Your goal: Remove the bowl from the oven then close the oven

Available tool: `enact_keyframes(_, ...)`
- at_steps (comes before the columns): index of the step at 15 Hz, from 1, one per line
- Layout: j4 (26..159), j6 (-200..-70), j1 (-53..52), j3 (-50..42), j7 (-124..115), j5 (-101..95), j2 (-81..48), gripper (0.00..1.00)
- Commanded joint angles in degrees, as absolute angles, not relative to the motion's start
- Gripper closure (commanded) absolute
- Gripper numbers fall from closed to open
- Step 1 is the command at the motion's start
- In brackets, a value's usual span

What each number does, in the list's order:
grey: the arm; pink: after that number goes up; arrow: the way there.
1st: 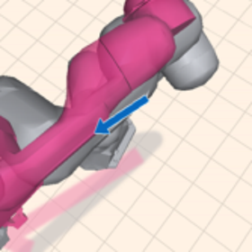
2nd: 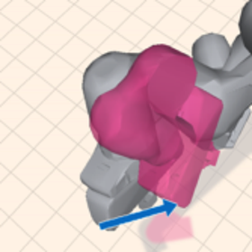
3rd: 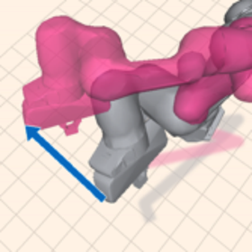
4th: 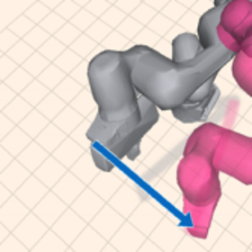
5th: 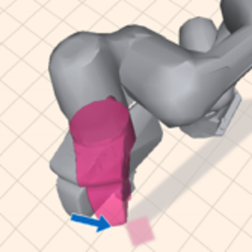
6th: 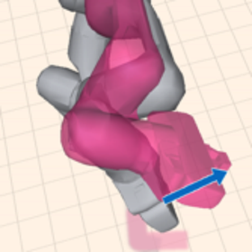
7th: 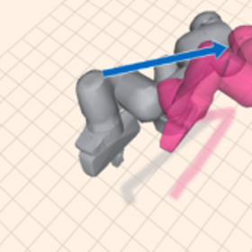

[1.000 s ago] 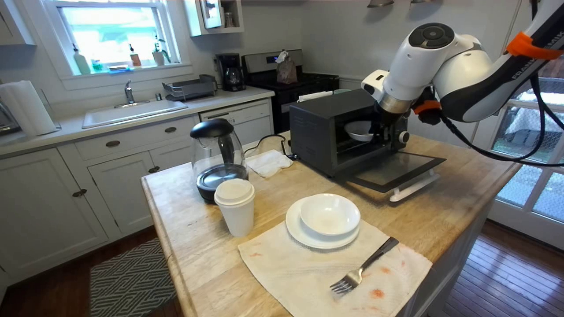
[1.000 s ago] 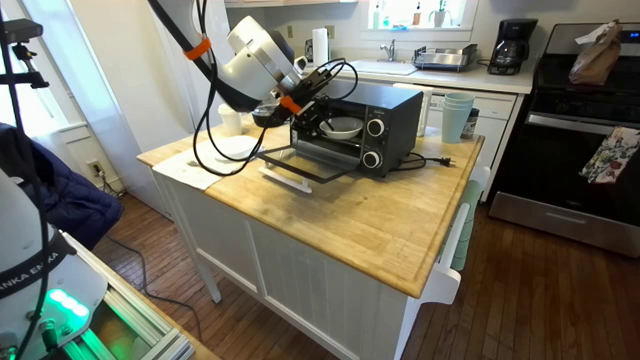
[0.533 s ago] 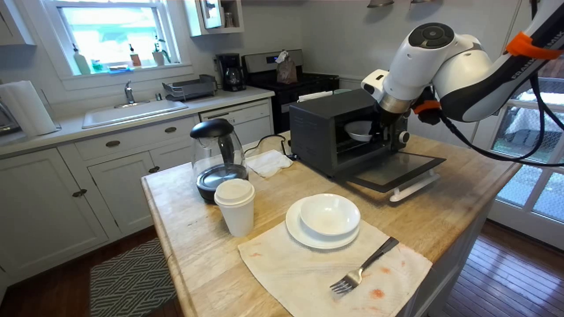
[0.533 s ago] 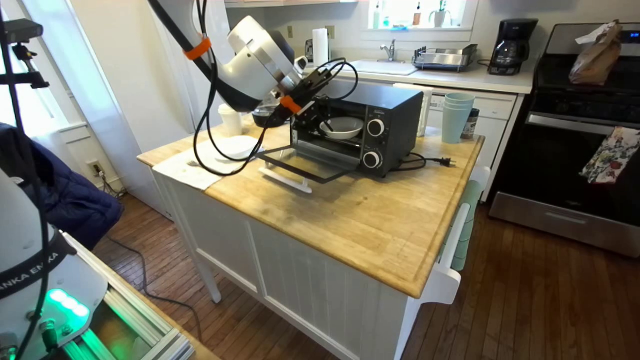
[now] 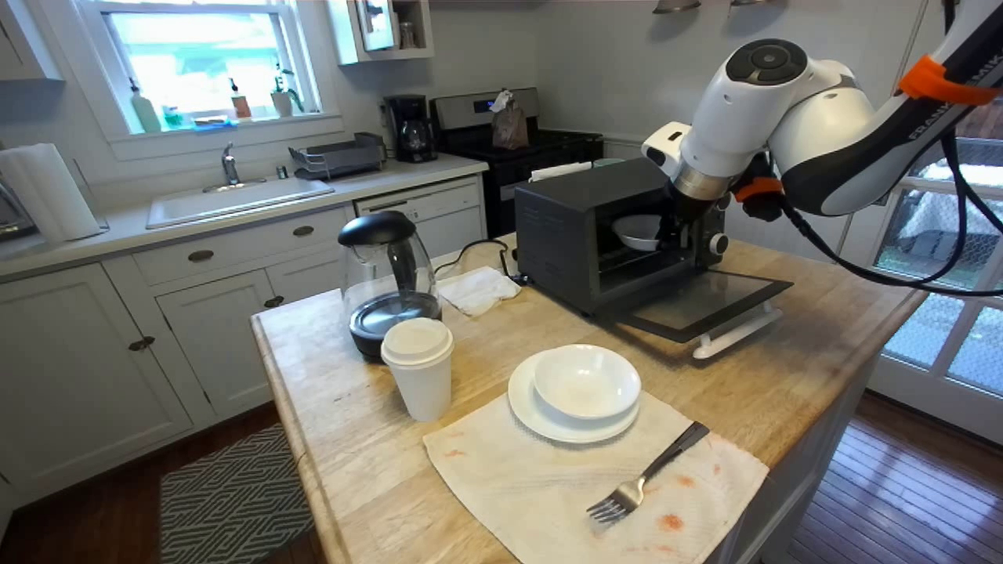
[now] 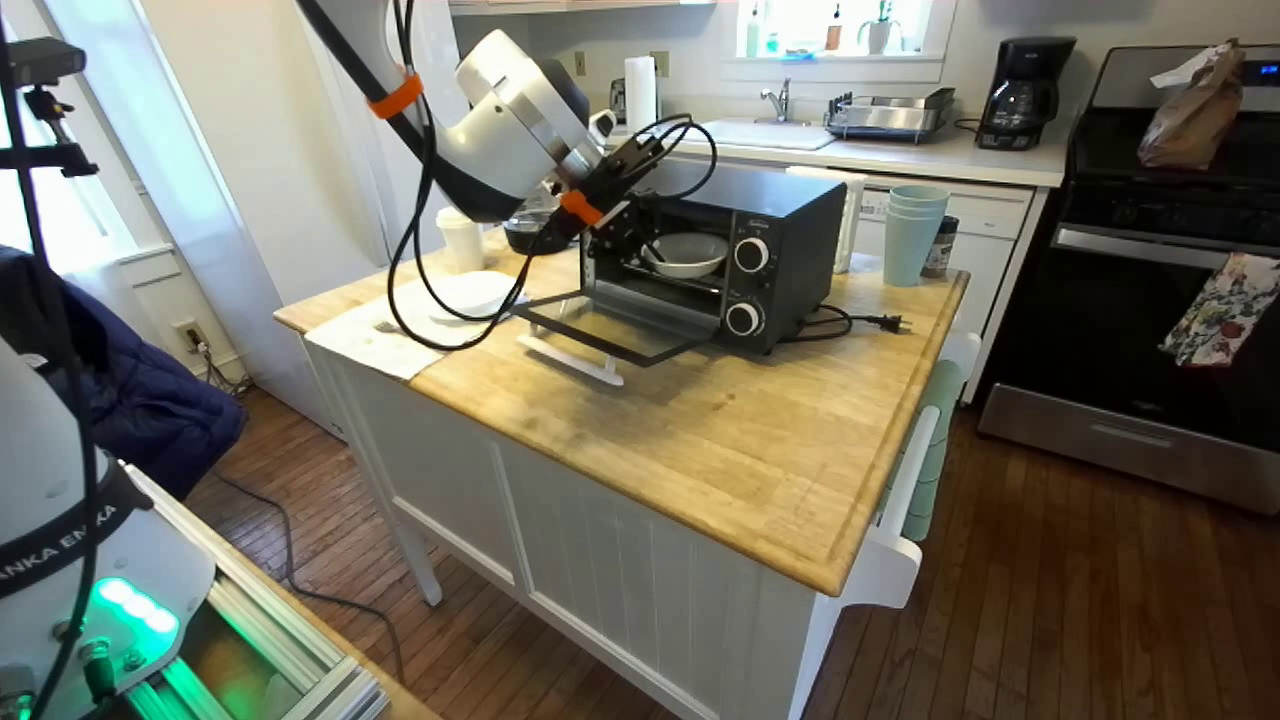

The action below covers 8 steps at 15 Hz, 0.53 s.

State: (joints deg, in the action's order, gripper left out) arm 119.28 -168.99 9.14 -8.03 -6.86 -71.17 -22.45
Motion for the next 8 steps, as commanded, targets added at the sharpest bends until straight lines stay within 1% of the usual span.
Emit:
enact_keyframes(1, 117.73, -169.94, 9.22, -8.18, -7.74, -71.37, -23.56, 0.90)
enact_keyframes(2, 117.68, -169.94, 9.24, -8.16, -7.66, -71.32, -23.59, 0.90)
enact_keyframes(3, 117.62, -169.93, 9.25, -8.14, -7.61, -71.28, -23.60, 0.99)
enact_keyframes(8, 116.82, -169.71, 9.27, -8.08, -7.27, -71.18, -23.86, 0.98)
